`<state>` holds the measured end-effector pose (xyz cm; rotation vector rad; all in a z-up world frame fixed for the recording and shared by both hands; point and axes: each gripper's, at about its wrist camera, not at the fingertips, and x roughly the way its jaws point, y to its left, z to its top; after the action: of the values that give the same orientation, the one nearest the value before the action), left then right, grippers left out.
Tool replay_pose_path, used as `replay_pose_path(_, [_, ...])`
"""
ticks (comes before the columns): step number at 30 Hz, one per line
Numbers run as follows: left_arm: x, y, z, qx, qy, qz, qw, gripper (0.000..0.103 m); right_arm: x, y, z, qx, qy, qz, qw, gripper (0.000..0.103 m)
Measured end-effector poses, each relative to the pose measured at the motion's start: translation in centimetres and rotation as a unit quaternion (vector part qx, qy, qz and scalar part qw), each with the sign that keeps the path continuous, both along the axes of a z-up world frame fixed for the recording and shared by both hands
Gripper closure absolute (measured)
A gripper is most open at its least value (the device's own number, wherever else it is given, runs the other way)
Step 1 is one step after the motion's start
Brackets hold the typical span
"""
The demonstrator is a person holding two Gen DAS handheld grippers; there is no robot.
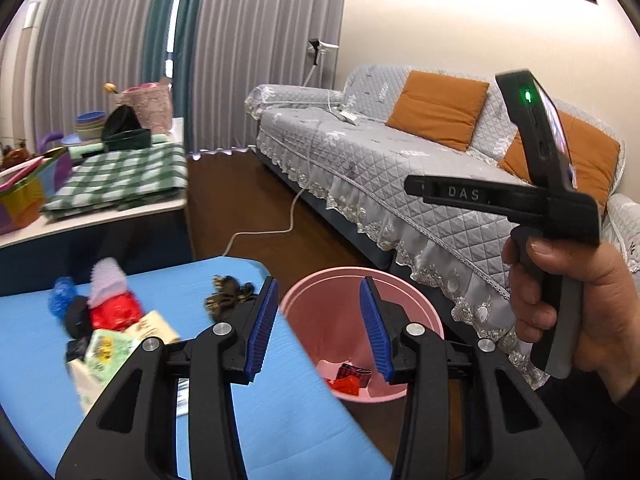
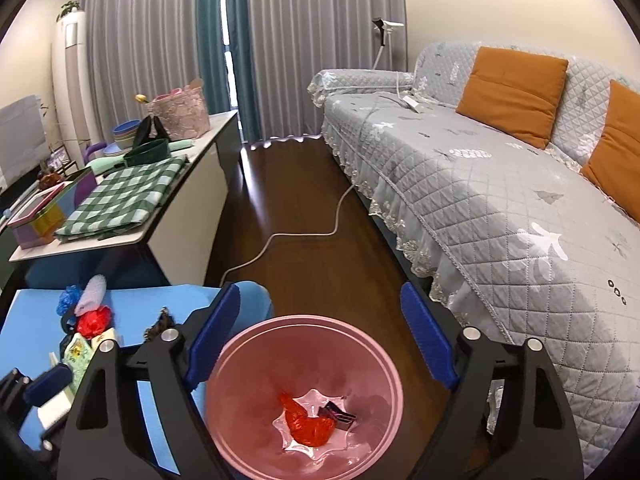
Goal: Collect trash
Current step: 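Open both tools to drop the bag and card into the bin, then grasp the white paper bag with the left tool while the right tool approaches the black scrunchie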
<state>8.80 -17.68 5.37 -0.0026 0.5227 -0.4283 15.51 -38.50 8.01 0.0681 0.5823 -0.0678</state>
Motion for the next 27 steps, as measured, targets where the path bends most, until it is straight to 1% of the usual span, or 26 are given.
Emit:
replay_pose_path(4, [-1.5, 3.1, 0.9, -0.005, -0.006, 0.019, 0.9998, 0.061, -0.9, 1.5, 0.4, -0.003, -0.007, 0.015, 1.0, 0.034])
replay_pose_path(6, [-2.3, 4.7, 1.2, -0.005, -0.01, 0.031, 0.9995, 0.061, -1.4, 2.3, 0.6, -0.002, -0.009, 0.024, 1.0, 0.042])
replay_pose_path(9, [-3.2, 7.0, 1.5, -0.007, -0.012, 0.049, 0.9987, 0.061, -2.1, 3.5, 0.9, -0.005, -0.017, 0.035, 0.999, 0.049])
replay_pose_path(11, [-3.7, 8.5, 1.5, -0.007, -0.012, 0.06, 0.9981, 0.061, -2.5, 4.3, 1.0, -0.006, -0.022, 0.041, 0.999, 0.051])
replay_pose_path(16, [-4.9, 12.6, 0.9, -0.011, -0.008, 0.097, 0.9952, 0.061, -3.5, 7.0, 1.2, -0.015, -0.034, 0.061, 0.997, 0.052])
replay_pose_path(20, [-5.8, 15.6, -0.5, -0.013, -0.001, 0.131, 0.9913, 0.061, -4.0, 9.1, 0.6, -0.003, -0.031, 0.075, 0.997, 0.052])
replay_pose_path(23, [-6.0, 17.7, -2.7, -0.009, 0.021, 0.16, 0.9868, 0.061, -4.1, 10.8, -0.2, 0.001, -0.021, 0.09, 0.996, 0.052])
replay_pose_path(25, [-5.8, 19.4, -4.1, -0.021, 0.047, 0.179, 0.9825, 0.061, -4.1, 12.0, -0.8, 0.0, -0.012, 0.104, 0.995, 0.052])
replay_pose_path(27, [-5.6, 20.7, -5.4, -0.021, 0.064, 0.194, 0.9787, 0.061, -4.0, 13.2, -1.6, -0.003, -0.001, 0.118, 0.993, 0.052])
